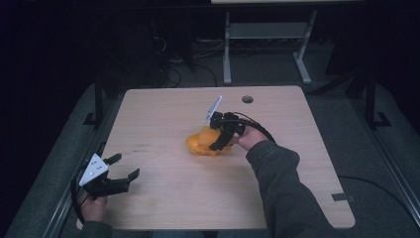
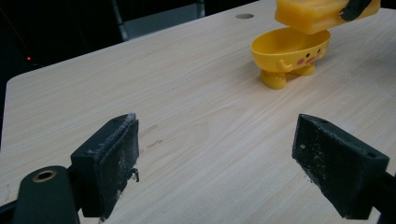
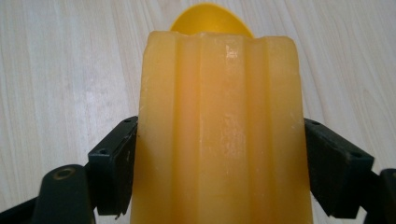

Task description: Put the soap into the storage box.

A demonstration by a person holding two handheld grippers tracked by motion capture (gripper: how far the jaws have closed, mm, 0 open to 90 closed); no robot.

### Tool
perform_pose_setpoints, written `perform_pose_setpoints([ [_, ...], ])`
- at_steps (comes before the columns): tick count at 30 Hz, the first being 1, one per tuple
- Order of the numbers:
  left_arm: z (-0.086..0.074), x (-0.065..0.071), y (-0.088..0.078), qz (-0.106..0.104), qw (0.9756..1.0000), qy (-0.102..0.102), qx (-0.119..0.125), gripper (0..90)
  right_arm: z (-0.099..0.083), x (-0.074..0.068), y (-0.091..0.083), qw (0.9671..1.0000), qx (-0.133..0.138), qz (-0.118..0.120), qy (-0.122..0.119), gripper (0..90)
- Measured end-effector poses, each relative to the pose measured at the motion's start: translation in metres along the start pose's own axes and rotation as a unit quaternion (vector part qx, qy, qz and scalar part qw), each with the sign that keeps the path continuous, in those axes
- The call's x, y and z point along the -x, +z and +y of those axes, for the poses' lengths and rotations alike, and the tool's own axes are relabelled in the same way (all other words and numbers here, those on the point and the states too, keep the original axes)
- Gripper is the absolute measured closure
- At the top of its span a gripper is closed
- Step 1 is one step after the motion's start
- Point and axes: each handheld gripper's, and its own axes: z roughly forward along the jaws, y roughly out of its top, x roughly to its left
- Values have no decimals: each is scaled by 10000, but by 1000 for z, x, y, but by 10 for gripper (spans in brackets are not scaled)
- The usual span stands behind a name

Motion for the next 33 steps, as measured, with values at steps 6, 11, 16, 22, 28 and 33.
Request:
perform_pose_setpoints([
  [6, 0, 0, 0, -2, 10000, -13, 16, 139, 10, 2, 5, 9999, 84, 61, -57, 205],
  [11, 0, 0, 0, 6, 10000, 2, 8, 139, 19, 2, 8, 9999, 35, 18, -120, 205],
  [16, 0, 0, -1, 5, 10000, 2, 3, 139, 27, 2, 13, 9997, 41, 50, -224, 204],
  [22, 0, 0, 0, -9, 10000, 5, -5, 139, 30, 2, 22, 9996, 32, 43, -265, 205],
  [28, 0, 0, -1, -5, 10000, -6, 16, 139, 26, 4, 36, 9996, 34, 156, -212, 203],
  [33, 0, 0, 0, -20, 10000, 6, -2, 139, 24, 3, 36, 9996, 100, 127, -225, 201],
])
